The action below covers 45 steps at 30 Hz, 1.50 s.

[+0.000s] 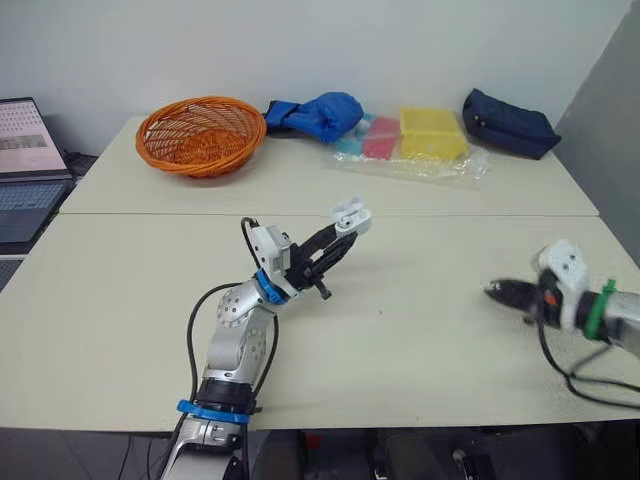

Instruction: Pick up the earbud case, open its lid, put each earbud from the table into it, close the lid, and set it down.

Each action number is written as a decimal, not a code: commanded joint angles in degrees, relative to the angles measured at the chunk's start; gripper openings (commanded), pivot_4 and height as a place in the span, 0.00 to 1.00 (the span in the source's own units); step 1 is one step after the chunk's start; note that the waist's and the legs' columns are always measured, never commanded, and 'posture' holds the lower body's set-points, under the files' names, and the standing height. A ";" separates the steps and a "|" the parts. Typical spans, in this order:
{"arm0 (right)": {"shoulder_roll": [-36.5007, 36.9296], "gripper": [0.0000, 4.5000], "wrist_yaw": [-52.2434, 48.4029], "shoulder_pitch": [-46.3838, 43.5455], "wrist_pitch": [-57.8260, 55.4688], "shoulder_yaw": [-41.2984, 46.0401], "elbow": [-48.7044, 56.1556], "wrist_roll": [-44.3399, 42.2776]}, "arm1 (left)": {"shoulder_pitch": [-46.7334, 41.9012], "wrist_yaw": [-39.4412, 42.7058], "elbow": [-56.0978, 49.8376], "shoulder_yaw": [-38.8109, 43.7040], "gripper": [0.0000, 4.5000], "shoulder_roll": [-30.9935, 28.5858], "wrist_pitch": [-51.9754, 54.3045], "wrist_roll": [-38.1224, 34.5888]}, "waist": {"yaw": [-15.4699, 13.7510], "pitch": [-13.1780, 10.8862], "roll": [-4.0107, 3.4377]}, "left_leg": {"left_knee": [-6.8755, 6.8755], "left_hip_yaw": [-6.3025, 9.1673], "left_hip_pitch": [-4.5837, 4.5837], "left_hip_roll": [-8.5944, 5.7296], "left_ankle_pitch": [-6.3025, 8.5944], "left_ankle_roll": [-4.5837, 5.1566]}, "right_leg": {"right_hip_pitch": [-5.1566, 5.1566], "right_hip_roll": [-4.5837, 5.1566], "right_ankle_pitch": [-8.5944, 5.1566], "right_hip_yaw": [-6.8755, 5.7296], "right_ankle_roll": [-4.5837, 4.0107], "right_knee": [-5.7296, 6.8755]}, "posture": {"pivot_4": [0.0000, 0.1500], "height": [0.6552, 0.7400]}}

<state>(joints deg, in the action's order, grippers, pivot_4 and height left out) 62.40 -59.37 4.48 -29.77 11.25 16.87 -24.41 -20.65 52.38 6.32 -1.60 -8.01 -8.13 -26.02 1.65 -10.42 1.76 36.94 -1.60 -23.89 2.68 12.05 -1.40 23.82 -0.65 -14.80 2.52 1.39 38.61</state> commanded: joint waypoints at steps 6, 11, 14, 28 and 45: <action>12.72 0.09 -14.11 5.42 25.53 -0.01 -14.49 14.40 | -0.22 0.53 -2.37 0.47 0.17 -0.29 -1.03 -0.95 | 0.41 -0.02 0.04 | 0.10 -0.18 0.16 -0.08 0.00 0.00 | -0.13 0.09 -0.14 0.24 -0.27 -0.07 | 1.00 1.00; 10.66 0.09 -12.04 -5.27 25.97 -6.96 -22.43 19.82 | 0.77 0.18 -3.21 -0.01 0.17 -0.02 -1.00 -0.78 | 0.34 -0.02 0.03 | 0.02 -0.13 0.21 -0.09 0.00 0.00 | -0.15 0.05 -0.11 0.19 -0.25 -0.01 | 1.00 1.00; 10.21 0.09 -11.80 -8.74 25.66 -10.30 -26.88 23.14 | 0.96 -0.20 -3.73 -0.21 0.17 0.08 -0.68 -0.69 | 0.08 -0.01 0.02 | -0.04 -0.04 0.15 -0.06 0.00 0.00 | -0.13 0.01 -0.01 0.10 -0.03 -0.03 | 1.00 1.00; 8.93 0.09 -13.79 -9.75 23.69 -13.15 -30.09 24.66 | 1.88 -1.59 -7.11 -0.96 0.17 -0.42 1.91 -0.81 | -0.06 -0.01 0.01 | 0.04 -0.04 0.33 -0.08 0.00 -0.01 | -0.34 0.04 -0.01 0.11 -0.02 -0.01 | 1.00 1.00; 9.90 0.56 -12.17 -6.01 24.39 -10.97 -31.63 25.18 | 1.93 -1.29 -6.82 -1.42 0.17 -0.33 2.00 -0.98 | -0.24 0.00 0.03 | 0.04 -0.02 0.47 -0.13 0.00 -0.01 | -0.55 0.12 -0.01 0.06 -0.02 -0.06 | 1.00 1.00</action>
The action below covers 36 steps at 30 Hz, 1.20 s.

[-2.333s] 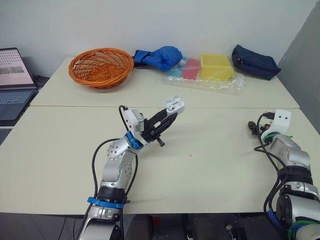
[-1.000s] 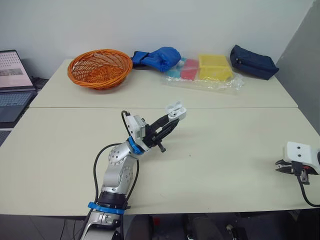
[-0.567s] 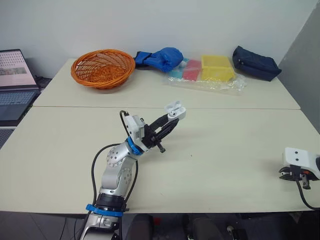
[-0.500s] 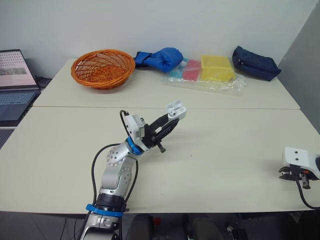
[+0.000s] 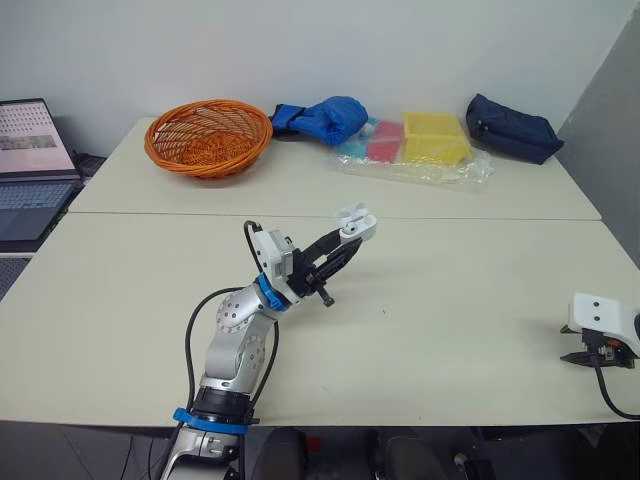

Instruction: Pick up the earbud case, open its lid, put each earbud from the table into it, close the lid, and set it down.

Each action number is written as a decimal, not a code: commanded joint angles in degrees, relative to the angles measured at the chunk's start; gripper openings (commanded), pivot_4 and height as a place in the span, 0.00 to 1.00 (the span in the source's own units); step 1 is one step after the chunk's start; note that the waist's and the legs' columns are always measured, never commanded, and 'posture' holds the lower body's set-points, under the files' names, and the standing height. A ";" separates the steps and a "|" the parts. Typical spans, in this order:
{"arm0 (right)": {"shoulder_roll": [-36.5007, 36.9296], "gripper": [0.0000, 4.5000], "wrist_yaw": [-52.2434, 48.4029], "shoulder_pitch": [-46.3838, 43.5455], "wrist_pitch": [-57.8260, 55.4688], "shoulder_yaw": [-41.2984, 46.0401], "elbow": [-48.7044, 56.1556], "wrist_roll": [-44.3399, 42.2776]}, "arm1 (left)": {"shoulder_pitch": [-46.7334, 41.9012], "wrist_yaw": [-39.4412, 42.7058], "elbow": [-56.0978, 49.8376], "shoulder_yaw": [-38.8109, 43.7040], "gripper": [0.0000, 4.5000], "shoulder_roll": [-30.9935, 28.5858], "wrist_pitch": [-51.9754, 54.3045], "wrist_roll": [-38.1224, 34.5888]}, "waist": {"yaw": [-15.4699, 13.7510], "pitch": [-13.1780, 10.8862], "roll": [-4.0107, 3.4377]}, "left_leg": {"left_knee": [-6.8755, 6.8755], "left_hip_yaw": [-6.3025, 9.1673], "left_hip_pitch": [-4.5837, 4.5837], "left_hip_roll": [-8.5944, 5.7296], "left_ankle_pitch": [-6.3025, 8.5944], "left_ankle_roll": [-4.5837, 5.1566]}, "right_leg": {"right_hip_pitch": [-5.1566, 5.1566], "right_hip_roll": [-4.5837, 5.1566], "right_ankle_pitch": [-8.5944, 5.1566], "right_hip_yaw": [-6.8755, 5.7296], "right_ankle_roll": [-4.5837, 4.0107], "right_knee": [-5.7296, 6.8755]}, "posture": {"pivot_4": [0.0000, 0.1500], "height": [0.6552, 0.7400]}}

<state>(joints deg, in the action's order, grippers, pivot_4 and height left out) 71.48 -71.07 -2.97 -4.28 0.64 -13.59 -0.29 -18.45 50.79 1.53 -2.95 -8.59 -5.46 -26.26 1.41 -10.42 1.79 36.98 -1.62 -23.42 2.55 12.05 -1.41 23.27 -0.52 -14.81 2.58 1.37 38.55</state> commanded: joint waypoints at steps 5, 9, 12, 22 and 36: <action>1.48 0.56 -1.54 4.64 -5.78 2.11 1.75 -1.26 | 0.27 0.42 -2.30 0.05 0.17 0.06 -0.72 -0.90 | -0.16 0.00 0.00 | -0.01 0.01 0.00 -0.01 0.00 0.00 | -0.01 0.01 0.00 -0.01 0.00 -0.02 | 1.00 1.00; 1.37 0.56 -1.19 6.24 -9.31 3.46 3.48 -2.07 | 0.59 0.51 -2.35 -0.19 0.17 0.23 -0.86 -0.90 | -0.24 0.00 0.00 | -0.02 0.03 0.00 0.01 0.00 0.00 | -0.01 0.00 -0.01 -0.03 0.00 -0.02 | 1.00 1.00; 1.09 0.56 -0.86 6.67 -12.59 4.06 4.56 -2.73 | 0.04 0.69 -1.50 -0.06 0.17 0.34 -1.15 -0.83 | -0.28 0.00 0.00 | -0.01 0.04 0.00 0.00 0.00 0.00 | -0.01 0.01 -0.01 -0.04 0.00 -0.02 | 1.00 1.00; 0.13 0.56 0.00 5.82 -9.62 3.03 4.35 -1.99 | 0.12 1.09 -1.31 0.08 0.17 0.29 -1.30 -0.72 | -0.13 0.00 0.01 | -0.01 0.02 0.00 0.00 0.00 0.00 | -0.01 0.00 -0.01 -0.03 0.00 -0.02 | 1.00 1.00; -0.27 0.09 0.36 4.11 -5.66 0.90 2.75 -0.11 | -0.21 1.06 -1.35 0.11 0.17 0.17 -1.21 -0.60 | 0.35 0.15 0.31 | 0.07 -0.09 0.09 0.00 0.00 0.00 | -0.07 0.03 -0.09 0.12 -0.17 -0.01 | 1.00 1.00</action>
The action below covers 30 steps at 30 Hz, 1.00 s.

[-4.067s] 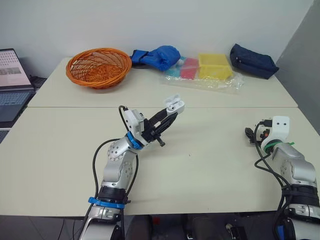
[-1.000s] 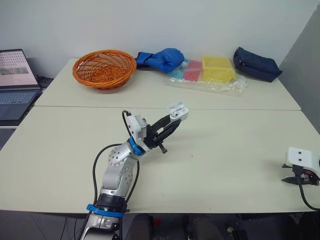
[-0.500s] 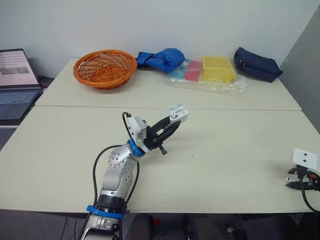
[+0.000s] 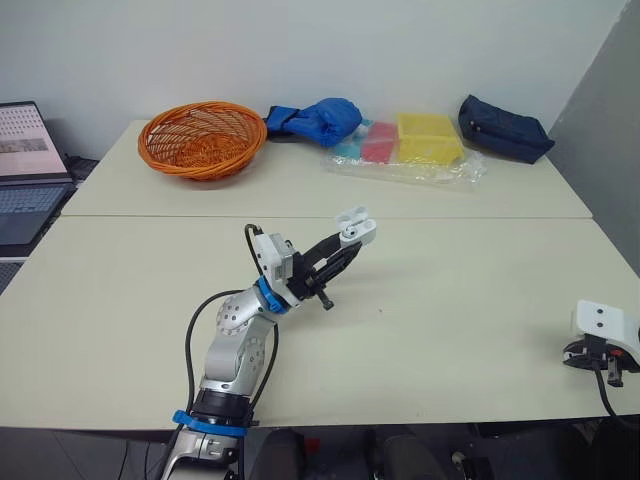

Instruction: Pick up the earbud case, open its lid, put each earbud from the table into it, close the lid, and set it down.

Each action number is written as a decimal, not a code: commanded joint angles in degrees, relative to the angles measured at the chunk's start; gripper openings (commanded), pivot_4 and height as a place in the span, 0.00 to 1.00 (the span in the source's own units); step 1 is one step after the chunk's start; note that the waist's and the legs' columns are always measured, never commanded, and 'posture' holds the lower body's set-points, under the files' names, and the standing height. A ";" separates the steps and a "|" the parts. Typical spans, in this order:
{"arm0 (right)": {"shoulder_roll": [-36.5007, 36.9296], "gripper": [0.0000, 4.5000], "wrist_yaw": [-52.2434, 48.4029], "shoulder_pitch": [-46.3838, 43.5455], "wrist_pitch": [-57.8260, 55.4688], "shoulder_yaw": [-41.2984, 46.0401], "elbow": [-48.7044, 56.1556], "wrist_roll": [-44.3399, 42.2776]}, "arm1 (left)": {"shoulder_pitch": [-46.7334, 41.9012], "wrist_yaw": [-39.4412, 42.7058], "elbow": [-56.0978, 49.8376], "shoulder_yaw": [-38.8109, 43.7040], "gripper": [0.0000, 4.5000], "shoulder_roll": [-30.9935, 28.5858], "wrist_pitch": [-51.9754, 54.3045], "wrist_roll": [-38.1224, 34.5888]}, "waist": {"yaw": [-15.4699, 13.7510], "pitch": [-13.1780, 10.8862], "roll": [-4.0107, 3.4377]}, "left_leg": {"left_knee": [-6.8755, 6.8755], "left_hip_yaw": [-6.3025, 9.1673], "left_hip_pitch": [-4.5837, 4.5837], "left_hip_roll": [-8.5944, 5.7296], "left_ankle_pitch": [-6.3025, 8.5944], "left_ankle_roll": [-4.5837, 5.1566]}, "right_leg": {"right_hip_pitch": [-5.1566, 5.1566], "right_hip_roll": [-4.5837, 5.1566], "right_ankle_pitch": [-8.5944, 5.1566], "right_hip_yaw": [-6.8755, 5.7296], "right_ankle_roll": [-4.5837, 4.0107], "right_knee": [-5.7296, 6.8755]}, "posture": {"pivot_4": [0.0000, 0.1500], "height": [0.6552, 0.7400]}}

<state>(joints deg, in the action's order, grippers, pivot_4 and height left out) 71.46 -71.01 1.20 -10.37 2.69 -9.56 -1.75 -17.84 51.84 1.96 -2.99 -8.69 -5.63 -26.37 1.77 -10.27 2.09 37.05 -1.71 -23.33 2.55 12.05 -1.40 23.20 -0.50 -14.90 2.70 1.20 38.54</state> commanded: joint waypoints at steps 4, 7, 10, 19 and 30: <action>-0.76 0.09 -1.49 -0.24 -2.17 0.96 3.92 -2.44 | -0.89 -0.05 -1.83 0.13 0.17 0.39 -0.97 -0.58 | -0.01 0.01 0.02 | 0.01 -0.01 0.01 0.00 0.00 0.00 | -0.02 0.01 -0.01 0.01 -0.03 0.00 | 1.00 1.00; -7.19 0.09 2.00 -6.24 -14.91 3.72 16.66 -12.36 | -0.98 0.13 -1.62 0.21 0.17 0.44 -1.13 -0.67 | 0.47 0.01 0.02 | -0.05 -0.02 0.06 0.07 0.00 0.00 | 0.02 -0.06 0.06 0.04 0.10 0.04 | 1.00 1.00; -23.25 0.09 17.26 -16.57 -29.32 8.30 27.55 -25.68 | -1.72 0.36 -0.30 0.17 0.17 0.90 -1.79 -0.43 | 0.76 -0.04 0.02 | -0.13 0.07 0.19 0.11 0.00 -0.01 | 0.04 -0.21 0.13 0.08 0.20 0.24 | 1.00 1.00; -49.88 0.09 51.01 -29.89 -46.37 10.42 51.46 -40.51 | -3.28 0.63 1.58 0.71 0.17 1.27 -2.83 -0.26 | -0.45 -0.05 -0.18 | -0.17 0.38 -0.29 0.16 0.00 -0.04 | 0.21 -0.21 -0.02 -0.18 -0.02 0.10 | 1.00 1.00; -55.83 0.09 57.03 -31.49 -40.41 1.26 48.12 -35.30 | -5.45 1.86 3.71 1.15 0.17 1.68 -3.31 -0.64 | -0.07 -0.05 -0.17 | -0.12 0.21 -0.54 0.08 0.01 0.00 | 0.49 -0.09 0.07 -0.17 0.19 0.08 | 1.00 1.00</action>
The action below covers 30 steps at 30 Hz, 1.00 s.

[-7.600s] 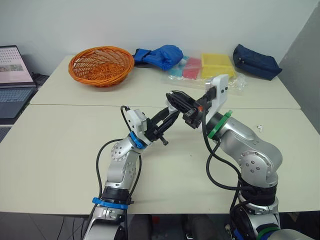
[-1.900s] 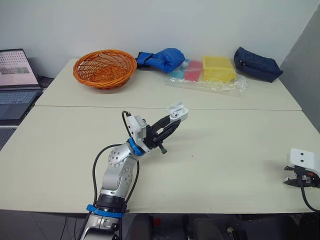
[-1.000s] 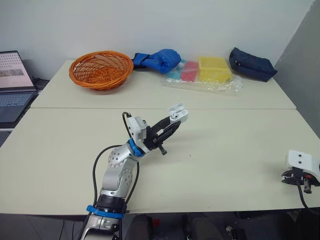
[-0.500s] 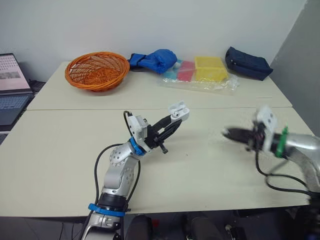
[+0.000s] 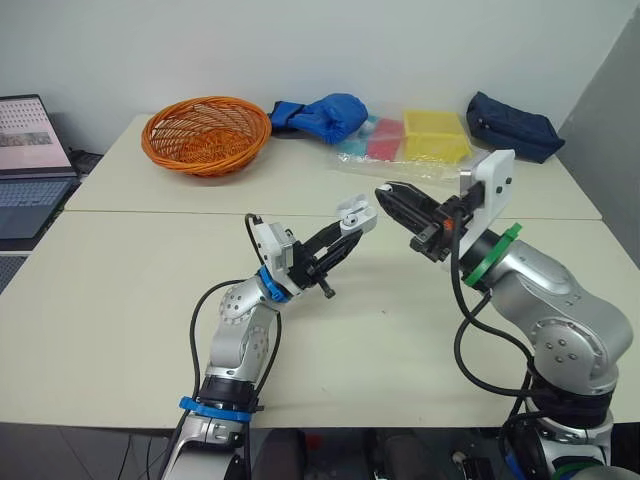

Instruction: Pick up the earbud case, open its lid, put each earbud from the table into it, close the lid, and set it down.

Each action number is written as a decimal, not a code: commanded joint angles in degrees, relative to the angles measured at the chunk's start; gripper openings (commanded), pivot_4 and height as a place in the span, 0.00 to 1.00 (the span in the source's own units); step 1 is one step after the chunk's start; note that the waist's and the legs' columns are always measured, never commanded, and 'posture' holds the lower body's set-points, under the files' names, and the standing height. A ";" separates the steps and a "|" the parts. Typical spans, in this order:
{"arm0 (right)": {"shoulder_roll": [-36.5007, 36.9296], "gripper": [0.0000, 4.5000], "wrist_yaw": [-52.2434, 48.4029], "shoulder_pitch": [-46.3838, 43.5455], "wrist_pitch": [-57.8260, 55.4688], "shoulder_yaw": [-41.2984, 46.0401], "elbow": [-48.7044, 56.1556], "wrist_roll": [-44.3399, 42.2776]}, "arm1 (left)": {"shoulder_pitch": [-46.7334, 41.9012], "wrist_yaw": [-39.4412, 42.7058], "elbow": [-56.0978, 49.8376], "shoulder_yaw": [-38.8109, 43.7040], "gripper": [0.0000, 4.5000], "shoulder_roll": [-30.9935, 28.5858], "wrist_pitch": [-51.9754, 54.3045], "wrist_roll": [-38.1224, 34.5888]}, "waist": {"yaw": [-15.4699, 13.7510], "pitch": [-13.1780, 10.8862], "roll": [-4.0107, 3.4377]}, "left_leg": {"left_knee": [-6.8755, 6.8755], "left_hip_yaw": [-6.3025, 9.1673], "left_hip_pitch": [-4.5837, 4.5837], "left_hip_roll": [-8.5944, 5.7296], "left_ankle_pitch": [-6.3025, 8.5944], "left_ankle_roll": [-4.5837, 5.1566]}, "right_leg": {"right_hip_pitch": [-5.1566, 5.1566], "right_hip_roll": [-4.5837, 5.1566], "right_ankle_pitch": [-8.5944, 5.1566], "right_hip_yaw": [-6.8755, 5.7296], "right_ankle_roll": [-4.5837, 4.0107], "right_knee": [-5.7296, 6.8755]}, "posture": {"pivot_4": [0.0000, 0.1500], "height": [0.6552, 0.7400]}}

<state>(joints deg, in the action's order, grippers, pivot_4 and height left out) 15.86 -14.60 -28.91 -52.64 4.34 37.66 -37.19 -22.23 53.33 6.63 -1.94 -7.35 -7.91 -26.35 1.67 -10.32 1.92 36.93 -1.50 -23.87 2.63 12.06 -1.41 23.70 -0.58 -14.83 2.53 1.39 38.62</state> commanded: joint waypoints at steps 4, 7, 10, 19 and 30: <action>0.12 0.09 0.22 0.08 3.18 -1.31 0.12 0.91 | -0.85 0.54 -1.26 0.03 0.17 0.47 -0.98 -0.77 | 0.04 0.00 0.00 | -0.03 0.05 -0.01 0.08 0.00 0.00 | 0.03 -0.12 0.00 -0.01 -0.03 0.00 | 1.00 1.00; 0.61 0.09 -0.11 1.41 3.78 -1.83 0.16 1.28 | -0.75 0.70 -1.48 -0.08 0.17 0.52 -0.93 -0.82 | 0.04 0.00 0.00 | -0.04 0.04 -0.03 0.08 0.00 0.00 | 0.04 -0.12 0.00 0.01 -0.03 -0.02 | 1.00 1.00; 0.70 0.09 -0.23 1.58 3.82 -2.31 0.26 1.08 | -0.71 0.69 -1.67 -0.21 0.17 0.65 -0.83 -0.82 | 0.04 0.00 0.00 | -0.03 0.01 -0.03 0.08 0.00 0.00 | 0.04 -0.11 0.00 0.02 -0.03 -0.02 | 1.00 1.00; 0.45 0.09 0.04 0.15 4.14 -2.77 0.13 0.96 | -0.43 0.84 -2.25 -0.39 0.17 0.61 -0.52 -0.80 | 0.06 0.00 0.00 | -0.04 0.02 -0.04 0.08 0.00 0.00 | 0.05 -0.11 0.00 0.01 -0.03 -0.03 | 1.00 1.00; 3.08 0.09 -1.04 2.91 5.74 -4.99 -0.16 4.32 | -0.62 0.89 -2.34 -0.44 0.17 0.86 -0.36 -0.78 | 0.05 0.00 0.00 | -0.06 0.00 -0.06 0.08 0.00 0.00 | 0.10 -0.11 -0.01 0.03 -0.04 -0.05 | 1.00 1.00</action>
<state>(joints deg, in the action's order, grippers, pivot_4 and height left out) 18.33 -15.22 -26.12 -48.02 -1.24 36.22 -33.22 -22.21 54.36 6.78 -2.34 -6.78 -7.71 -26.37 1.73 -10.32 1.92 36.88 -1.49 -23.93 2.71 12.06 -1.40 23.79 -0.69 -14.84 2.55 1.35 38.58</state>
